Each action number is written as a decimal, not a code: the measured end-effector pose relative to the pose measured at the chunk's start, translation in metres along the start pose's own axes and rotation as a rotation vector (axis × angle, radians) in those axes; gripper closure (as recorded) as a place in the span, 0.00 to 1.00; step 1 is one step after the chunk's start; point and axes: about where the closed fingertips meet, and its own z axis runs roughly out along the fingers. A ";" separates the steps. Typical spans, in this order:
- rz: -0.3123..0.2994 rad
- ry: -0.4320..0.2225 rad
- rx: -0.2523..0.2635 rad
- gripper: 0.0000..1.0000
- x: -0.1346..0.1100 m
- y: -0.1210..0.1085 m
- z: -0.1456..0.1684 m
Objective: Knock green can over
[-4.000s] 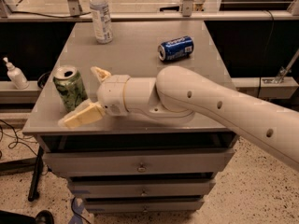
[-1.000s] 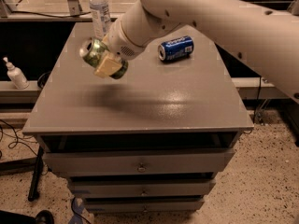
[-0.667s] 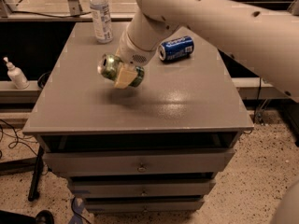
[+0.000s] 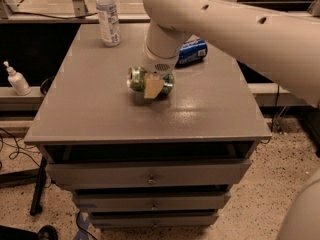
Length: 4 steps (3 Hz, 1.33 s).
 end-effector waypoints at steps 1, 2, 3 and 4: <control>-0.001 0.040 0.002 0.37 0.008 0.001 0.002; 0.006 0.051 0.003 0.13 0.012 0.002 0.003; 0.010 0.027 0.011 0.00 0.007 0.001 -0.002; 0.015 -0.031 0.030 0.00 -0.005 -0.002 -0.013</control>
Offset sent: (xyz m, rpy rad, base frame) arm 0.0013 -0.0146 -0.0088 -0.0534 -0.0053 -0.0344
